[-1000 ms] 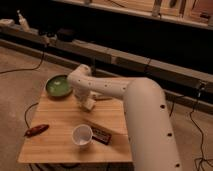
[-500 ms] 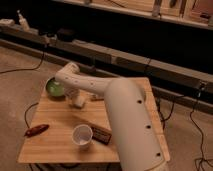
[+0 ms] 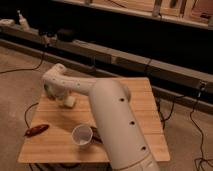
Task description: Wipe the white sponge on the table
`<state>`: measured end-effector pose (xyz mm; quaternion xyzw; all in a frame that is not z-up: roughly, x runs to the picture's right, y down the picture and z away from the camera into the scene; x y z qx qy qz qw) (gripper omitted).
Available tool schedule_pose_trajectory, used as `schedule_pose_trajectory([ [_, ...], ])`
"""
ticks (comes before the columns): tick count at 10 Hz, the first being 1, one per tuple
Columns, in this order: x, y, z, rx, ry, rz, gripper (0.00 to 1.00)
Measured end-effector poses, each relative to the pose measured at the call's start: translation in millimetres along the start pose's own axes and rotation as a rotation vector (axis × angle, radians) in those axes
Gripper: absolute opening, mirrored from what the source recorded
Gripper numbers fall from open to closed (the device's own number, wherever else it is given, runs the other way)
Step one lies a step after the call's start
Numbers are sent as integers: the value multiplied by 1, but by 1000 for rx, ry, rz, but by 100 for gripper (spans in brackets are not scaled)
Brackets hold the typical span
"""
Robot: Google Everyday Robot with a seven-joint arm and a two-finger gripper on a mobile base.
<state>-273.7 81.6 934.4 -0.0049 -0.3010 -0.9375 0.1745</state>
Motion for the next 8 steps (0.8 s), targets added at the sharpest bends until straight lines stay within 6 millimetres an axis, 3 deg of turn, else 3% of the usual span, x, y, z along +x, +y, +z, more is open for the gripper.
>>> schedule_pose_trajectory([
  [4, 31, -53, 5, 38, -12, -140, 26],
  [8, 34, -91, -1, 67, -17, -212, 26],
])
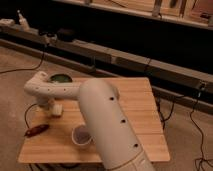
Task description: Wipe the white sponge on the table
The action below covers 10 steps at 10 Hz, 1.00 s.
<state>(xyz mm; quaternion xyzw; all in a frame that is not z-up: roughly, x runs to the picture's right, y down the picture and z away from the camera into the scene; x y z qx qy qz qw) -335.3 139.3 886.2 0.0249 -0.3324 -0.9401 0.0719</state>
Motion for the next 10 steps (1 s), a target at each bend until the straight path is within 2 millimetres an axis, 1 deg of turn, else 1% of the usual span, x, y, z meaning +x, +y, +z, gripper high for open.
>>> schedule_pose_trajectory([
  [3, 1, -33, 9, 42, -3, -36, 26],
  [4, -1, -41, 12, 48, -10, -44, 26],
  [5, -6, -52, 16, 56, -21, -50, 26],
  [10, -33, -85, 12, 57, -40, -28, 26],
])
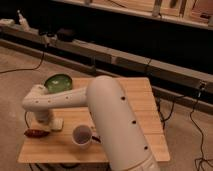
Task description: Wipe the white sponge on the table
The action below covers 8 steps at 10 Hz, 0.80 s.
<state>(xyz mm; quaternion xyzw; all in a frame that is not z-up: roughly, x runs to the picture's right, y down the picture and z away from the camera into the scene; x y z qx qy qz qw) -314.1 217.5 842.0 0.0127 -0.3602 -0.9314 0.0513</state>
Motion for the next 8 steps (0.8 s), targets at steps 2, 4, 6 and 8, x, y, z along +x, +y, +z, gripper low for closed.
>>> schedule_pose_trajectory([
  [2, -10, -13, 1, 15, -2, 14, 26],
  [4, -23, -18, 1, 22, -7, 39, 26],
  [6, -52, -21, -1, 22, -21, 102, 26],
  [8, -75, -21, -5, 17, -27, 163, 26],
])
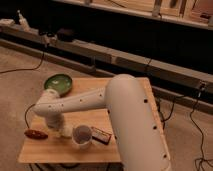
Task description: Wipe the white sponge on the table
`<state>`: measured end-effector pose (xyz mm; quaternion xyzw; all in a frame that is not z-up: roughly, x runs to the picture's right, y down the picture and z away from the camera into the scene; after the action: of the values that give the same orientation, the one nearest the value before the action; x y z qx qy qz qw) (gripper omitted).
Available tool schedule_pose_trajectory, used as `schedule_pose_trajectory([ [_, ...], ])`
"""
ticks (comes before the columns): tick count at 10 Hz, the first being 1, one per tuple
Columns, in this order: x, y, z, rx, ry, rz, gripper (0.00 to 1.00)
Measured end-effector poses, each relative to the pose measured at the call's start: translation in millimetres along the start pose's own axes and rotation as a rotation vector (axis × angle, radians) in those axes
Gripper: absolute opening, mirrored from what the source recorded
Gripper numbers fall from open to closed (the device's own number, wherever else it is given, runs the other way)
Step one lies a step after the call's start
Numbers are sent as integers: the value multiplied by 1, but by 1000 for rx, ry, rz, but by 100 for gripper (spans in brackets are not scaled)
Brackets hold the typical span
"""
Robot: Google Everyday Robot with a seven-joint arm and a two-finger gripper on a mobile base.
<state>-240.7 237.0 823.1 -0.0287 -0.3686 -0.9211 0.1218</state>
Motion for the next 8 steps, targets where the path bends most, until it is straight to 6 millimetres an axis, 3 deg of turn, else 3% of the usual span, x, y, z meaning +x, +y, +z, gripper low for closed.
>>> schedule_pose_trajectory([
  [4, -65, 23, -12, -43, -7, 178, 26],
  [8, -92, 58, -14, -80, 2, 265, 26],
])
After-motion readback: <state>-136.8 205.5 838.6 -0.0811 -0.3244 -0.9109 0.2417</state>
